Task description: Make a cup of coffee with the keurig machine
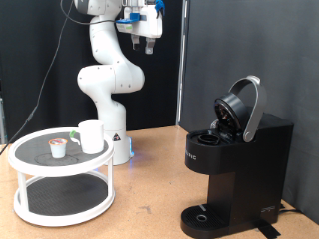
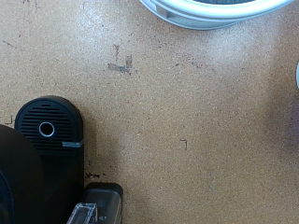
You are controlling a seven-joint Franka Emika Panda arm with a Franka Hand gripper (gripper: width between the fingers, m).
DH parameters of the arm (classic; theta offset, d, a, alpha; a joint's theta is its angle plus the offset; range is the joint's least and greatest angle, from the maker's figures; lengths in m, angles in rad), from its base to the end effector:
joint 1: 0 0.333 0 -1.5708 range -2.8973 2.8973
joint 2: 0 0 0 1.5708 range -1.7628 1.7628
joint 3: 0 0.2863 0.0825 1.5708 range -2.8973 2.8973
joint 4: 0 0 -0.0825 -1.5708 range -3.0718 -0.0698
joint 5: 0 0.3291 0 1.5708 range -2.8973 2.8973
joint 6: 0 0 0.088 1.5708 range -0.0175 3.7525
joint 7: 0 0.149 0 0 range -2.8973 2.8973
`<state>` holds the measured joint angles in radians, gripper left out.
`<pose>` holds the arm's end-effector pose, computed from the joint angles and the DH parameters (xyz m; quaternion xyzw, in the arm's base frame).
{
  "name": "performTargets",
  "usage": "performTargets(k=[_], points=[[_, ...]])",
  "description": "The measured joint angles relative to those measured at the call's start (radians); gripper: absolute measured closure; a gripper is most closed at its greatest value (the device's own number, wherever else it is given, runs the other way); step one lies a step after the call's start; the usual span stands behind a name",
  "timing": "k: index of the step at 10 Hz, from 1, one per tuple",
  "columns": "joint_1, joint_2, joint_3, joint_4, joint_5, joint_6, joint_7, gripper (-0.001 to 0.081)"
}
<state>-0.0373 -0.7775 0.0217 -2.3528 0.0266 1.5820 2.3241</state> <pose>0.2765 0.0009 0.5275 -0.3873 0.9219 0.0039 0.0053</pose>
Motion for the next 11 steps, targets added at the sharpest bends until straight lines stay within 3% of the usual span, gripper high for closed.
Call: performTargets(k=[4, 9, 11], points=[[-0.008, -0.036, -0.046, -0.015, -0.001, 0.001, -0.056, 0.0072], [-0.074, -0.110, -0.154, -0.066, -0.101, -0.059, -0.131, 0.0072], [-0.080, -0.118, -0.165, -0.072, -0.105, -0.060, -0.144, 0.0072]])
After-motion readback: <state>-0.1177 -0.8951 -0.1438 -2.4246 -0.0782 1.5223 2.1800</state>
